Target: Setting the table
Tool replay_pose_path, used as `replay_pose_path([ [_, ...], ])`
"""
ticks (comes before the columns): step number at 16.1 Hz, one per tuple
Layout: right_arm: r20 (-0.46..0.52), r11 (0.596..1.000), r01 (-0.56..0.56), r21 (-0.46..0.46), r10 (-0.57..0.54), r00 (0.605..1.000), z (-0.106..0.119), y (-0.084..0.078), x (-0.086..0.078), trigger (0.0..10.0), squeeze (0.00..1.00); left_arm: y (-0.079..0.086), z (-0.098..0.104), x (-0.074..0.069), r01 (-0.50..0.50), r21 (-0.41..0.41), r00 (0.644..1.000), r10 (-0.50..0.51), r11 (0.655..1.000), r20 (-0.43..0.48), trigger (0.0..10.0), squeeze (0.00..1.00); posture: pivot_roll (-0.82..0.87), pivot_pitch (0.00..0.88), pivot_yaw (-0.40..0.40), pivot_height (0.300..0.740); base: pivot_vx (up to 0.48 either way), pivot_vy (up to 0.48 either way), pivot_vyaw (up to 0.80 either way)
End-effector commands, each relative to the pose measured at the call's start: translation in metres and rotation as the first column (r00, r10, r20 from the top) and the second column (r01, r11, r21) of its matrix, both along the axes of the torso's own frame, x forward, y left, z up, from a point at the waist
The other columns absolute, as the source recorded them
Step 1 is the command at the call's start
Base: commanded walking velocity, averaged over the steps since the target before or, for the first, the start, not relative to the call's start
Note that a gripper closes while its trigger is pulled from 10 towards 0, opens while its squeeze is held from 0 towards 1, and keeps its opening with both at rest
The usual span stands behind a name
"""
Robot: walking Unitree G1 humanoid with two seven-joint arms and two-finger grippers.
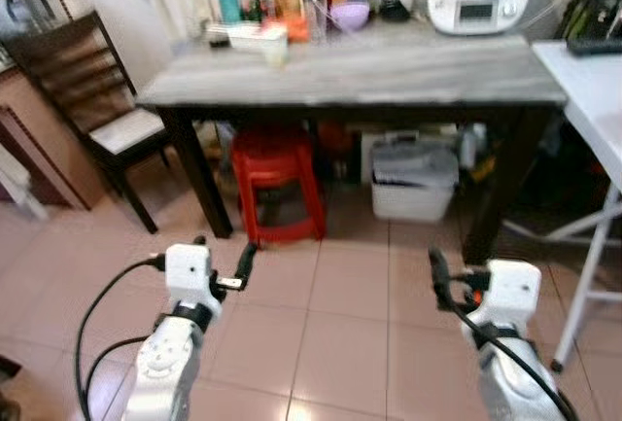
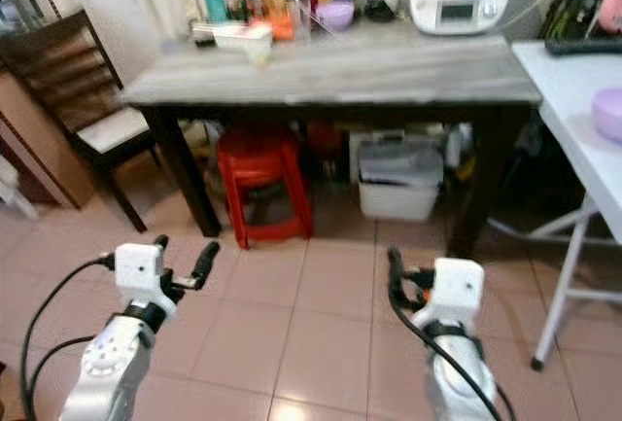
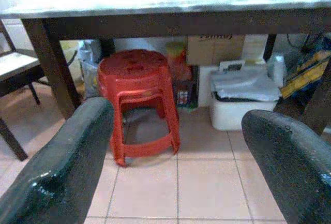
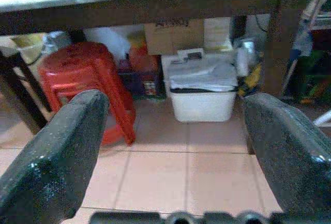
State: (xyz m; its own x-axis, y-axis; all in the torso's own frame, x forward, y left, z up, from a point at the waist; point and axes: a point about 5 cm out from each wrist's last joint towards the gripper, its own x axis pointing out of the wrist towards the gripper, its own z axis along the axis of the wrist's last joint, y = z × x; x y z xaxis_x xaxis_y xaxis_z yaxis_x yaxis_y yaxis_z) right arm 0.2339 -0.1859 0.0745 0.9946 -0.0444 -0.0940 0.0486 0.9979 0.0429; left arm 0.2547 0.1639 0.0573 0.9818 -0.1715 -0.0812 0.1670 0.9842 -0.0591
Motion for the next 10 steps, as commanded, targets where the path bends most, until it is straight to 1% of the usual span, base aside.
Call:
replay_pose_path([
  [1, 0.027, 1.0, -0.01, -0.003, 0.01, 1.0, 0.007, 0.003, 0.004, 10.0, 0.0, 0.003, 0.006, 0.002, 0.0, 0.003, 1.0, 0.0, 1.0, 0.015, 10.0, 0.0, -0.08, 0.0, 0.119, 0.74, 0.0, 0.0, 0.0],
  [6, 0.043, 1.0, -0.005, -0.008, 0.006, 0.999, 0.011, 0.003, 0.004, 10.0, 0.0, 0.004, 0.009, 0.004, -0.004, -0.005, 1.0, 0.004, 1.0, 0.024, 10.0, 0.0, -0.08, 0.0, 0.124, 0.74, 0.0, -0.313, 0.0],
  [10, 0.126, 0.999, 0.025, -0.038, -0.02, 0.992, 0.03, 0.001, 0.005, 10.0, 0.0, -0.002, 0.023, 0.007, 0.008, -0.04, 0.998, -0.005, 0.999, 0.058, 10.0, 0.0, -0.09, 0.0, 0.124, 0.74, 0.0, -0.327, 0.0],
])
